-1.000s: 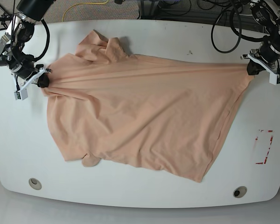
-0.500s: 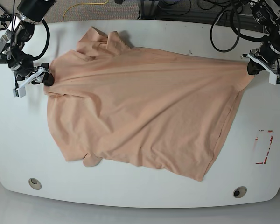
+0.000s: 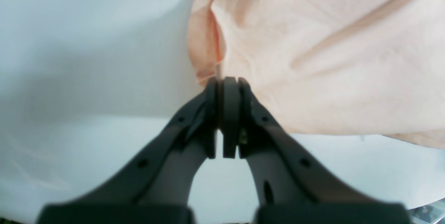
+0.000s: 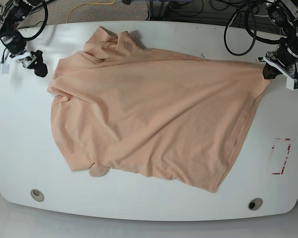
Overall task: Fold the T-shirt properly
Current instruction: 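Release the shirt with the right gripper and move it aside, then grasp the shirt fabric near the collar with the right gripper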
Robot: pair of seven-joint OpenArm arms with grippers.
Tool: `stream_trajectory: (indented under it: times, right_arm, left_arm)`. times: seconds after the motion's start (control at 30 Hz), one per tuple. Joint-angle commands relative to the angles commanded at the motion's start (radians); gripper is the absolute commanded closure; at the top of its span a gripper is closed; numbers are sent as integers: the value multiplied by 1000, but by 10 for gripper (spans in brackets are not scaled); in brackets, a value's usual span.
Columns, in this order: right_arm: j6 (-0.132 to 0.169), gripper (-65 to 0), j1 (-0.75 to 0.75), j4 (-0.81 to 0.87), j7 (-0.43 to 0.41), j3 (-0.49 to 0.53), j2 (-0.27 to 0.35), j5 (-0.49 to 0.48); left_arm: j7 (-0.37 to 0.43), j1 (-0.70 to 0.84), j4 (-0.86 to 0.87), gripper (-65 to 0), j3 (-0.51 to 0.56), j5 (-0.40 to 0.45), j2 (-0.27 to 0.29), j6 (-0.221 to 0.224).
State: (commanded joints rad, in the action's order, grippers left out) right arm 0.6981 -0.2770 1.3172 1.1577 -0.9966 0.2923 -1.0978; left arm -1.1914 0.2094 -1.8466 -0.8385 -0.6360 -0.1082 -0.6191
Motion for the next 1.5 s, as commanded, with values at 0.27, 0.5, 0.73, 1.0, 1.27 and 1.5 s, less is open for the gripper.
stream_trajectory:
  times: [0.27, 0.5, 0.73, 1.0, 1.27, 1.5]
  right_arm:
    - [0, -563, -28, 0, 2, 28, -69, -9]
    - [0, -561, -35, 41, -2, 117, -117, -9]
    - [0, -561, -44, 117, -2, 143, -170, -8]
    - [0, -490, -55, 193, -2, 150, -209, 83]
    - [0, -16, -41, 196, -8, 152, -213, 138]
    - [0, 0, -40, 199, -26, 149, -204, 138]
  left_arm:
    - [0, 0, 2, 0, 32, 0, -28, 0]
    - [0, 0, 2, 0, 34, 0, -28, 0]
    - [0, 0, 2, 0, 32, 0, -28, 0]
    - [0, 0, 2, 0, 34, 0, -28, 0]
    - [0, 2, 2, 0, 34, 0, -28, 0]
    - [0, 2, 2, 0, 34, 0, -28, 0]
